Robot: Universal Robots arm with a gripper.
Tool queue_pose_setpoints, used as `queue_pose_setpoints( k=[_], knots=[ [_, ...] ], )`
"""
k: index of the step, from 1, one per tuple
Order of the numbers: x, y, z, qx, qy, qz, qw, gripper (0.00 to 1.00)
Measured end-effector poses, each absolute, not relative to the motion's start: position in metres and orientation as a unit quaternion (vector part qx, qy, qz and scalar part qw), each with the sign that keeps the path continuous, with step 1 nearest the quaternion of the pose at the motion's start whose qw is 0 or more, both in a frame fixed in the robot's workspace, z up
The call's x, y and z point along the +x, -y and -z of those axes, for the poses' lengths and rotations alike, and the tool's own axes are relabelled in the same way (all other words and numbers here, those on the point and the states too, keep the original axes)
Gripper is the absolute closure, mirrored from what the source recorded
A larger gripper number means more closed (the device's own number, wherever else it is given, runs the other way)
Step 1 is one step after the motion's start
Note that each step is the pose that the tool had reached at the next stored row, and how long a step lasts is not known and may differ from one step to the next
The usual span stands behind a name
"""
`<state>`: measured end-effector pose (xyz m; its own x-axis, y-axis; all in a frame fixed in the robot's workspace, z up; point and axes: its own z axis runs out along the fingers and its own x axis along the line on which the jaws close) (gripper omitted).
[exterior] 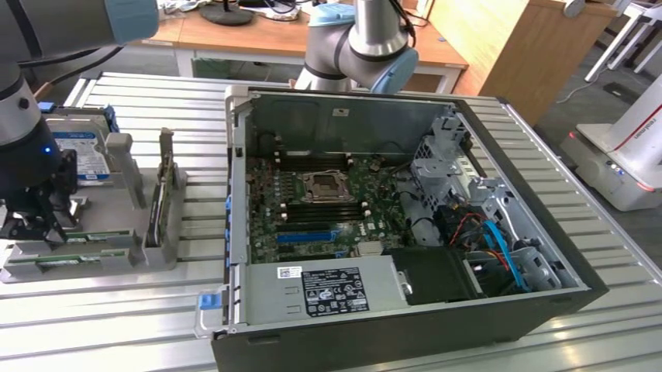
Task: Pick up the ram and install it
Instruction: 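Pick up the ram and move it above insertion slot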
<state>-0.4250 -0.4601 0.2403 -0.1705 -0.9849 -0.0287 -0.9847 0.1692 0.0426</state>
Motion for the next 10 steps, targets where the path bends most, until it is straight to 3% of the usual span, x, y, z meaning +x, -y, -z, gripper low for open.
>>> queue_pose_setpoints(
  k=[10],
  knots=[
    [-0.4249, 0.4601, -0.2398, 0.656, 0.754, 0.025, 0.003, 0.70]
  ],
)
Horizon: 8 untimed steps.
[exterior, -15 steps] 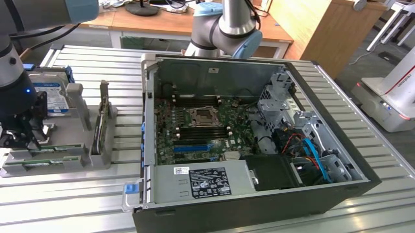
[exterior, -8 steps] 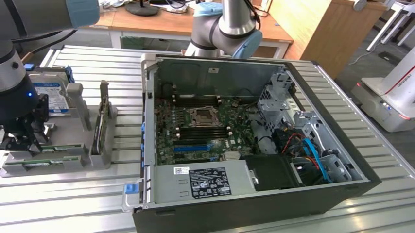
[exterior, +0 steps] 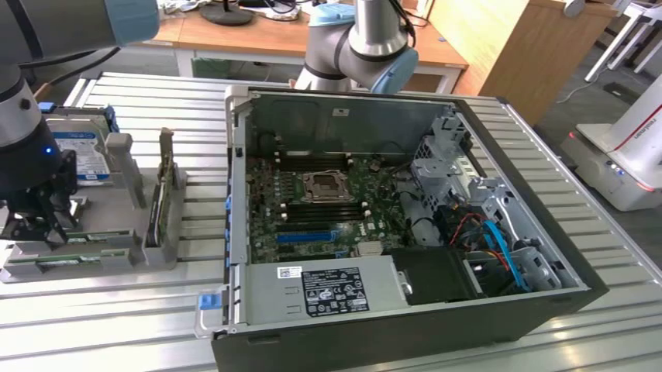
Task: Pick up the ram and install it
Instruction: 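Pick up the ram and move it above insertion slot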
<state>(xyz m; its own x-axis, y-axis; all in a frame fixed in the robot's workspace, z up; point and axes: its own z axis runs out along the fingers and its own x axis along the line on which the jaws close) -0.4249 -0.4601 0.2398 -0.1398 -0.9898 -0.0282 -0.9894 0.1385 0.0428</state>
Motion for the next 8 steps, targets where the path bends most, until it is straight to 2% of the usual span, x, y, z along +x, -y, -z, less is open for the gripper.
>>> queue_pose_setpoints(
  k=[8],
  knots=[
    [-0.4249, 0.4601, -0.2395, 0.672, 0.740, 0.025, 0.004, 0.70]
  ],
)
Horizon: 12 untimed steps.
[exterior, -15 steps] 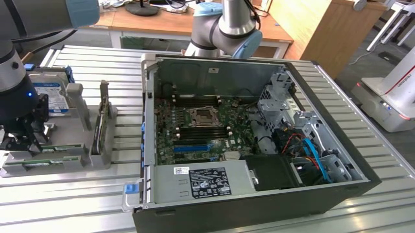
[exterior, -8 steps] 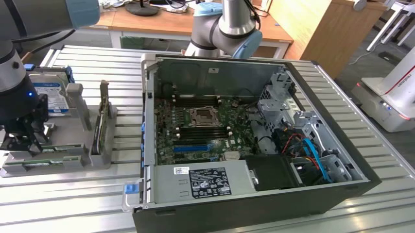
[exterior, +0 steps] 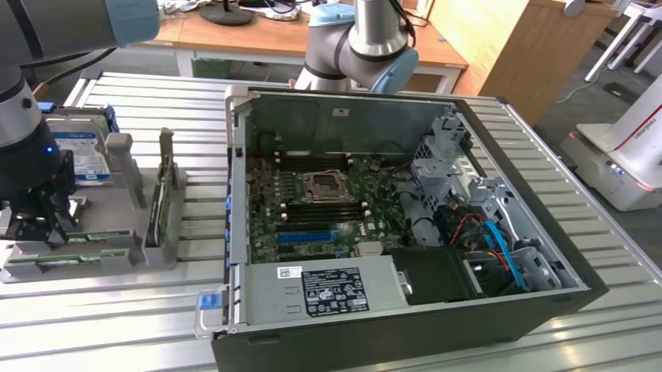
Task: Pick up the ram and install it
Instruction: 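Pick up the ram and move it above insertion slot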
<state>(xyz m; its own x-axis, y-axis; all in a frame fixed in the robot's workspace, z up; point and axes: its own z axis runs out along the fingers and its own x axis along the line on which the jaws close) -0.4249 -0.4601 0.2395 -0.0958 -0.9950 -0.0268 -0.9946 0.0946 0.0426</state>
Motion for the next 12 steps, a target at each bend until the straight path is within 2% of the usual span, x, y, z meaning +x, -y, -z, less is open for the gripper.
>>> queue_pose_setpoints(
  k=[12],
  knots=[
    [-0.425, 0.471, -0.240, 0.672, 0.740, 0.025, 0.004, 0.70]
  ],
)
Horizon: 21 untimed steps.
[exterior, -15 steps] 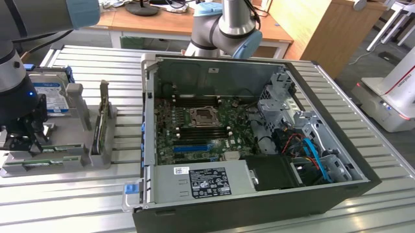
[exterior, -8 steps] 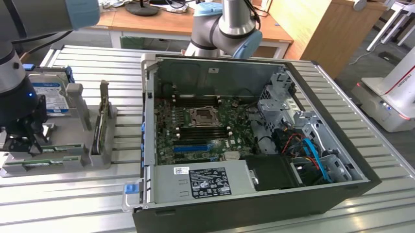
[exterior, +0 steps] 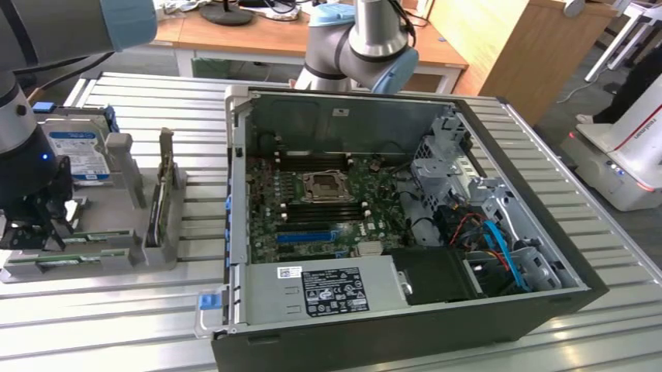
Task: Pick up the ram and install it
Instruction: 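Pick up the ram and move it above insertion slot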
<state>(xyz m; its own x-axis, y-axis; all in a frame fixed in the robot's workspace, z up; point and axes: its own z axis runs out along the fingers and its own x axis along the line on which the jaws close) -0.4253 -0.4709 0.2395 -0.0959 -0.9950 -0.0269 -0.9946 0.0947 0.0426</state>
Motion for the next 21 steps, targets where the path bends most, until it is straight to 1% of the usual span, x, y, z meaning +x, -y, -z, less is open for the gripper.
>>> queue_pose_setpoints(
  k=[4, 17, 21],
  knots=[
    [-0.425, 0.471, -0.239, 0.672, 0.740, 0.025, 0.004, 0.70],
    [-0.425, 0.471, -0.219, 0.672, 0.740, 0.024, 0.004, 0.70],
    [-0.425, 0.471, -0.218, 0.672, 0.740, 0.024, 0.004, 0.70]
  ],
)
